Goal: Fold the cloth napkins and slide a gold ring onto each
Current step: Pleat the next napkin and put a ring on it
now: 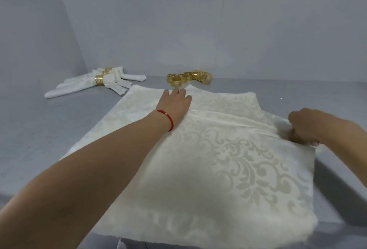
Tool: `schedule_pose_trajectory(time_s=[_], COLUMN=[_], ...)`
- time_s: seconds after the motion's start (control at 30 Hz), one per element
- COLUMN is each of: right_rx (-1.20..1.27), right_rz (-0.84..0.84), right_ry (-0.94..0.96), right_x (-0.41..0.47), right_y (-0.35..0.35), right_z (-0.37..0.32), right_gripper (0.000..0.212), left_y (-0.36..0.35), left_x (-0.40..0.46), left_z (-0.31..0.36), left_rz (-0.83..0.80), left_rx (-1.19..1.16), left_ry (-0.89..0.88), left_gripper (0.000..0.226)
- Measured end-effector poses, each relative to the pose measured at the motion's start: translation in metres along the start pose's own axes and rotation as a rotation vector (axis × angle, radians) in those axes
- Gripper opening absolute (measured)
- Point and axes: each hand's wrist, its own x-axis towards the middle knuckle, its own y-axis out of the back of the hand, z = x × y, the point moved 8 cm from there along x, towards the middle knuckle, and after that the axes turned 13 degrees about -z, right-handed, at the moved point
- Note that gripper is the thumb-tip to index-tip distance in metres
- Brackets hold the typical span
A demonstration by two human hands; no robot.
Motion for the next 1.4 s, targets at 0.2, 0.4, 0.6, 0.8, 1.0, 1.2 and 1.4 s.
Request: schedule_pose_trajectory(time_s=[0.2,0.4,0.6,0.8,1.0,1.2,1.4], right_rx=[0.008,0.131,0.186,0.398,0.607,0.858,0.519], right_rz=[0.372,0.207,0.207,0.061,-0.076,-0.085,0.247], right_ry=[0.259,1.169,1.296,1.246,1.241,1.173,1.039], right_x=[-0.048,-0.170,-0.186,-0.171,-0.167,-0.147,-0.135], right_y=[0.008,-0.032,-0.054,-0.041,-0.029,0.000,0.012], right_z=[-0.034,-0.139,-0.163,-0.166,-0.166,-0.175,-0.185], right_gripper=[0.034,0.047,0.017,0.012,0.010,0.018,0.021], left_y=[0.021,0.050,0.056,0.052,0.056,0.067,0.069], left_x=[-0.021,-0.136,-0.212,-0.242,-0.252,-0.242,-0.206], left_z=[0.021,0.075,0.065,0.065,0.059,0.020,-0.022], left_rz=[0.042,0.033,0.068,0.042,0.036,-0.171,0.022], left_rx=[-0.141,-0.523,-0.667,-0.613,-0.658,-0.771,-0.893], left_ry=[-0.041,-0.366,-0.458,-0.564,-0.544,-0.462,-0.315], left_gripper=[0.026,0.029,0.020,0.026,0.049,0.097,0.037])
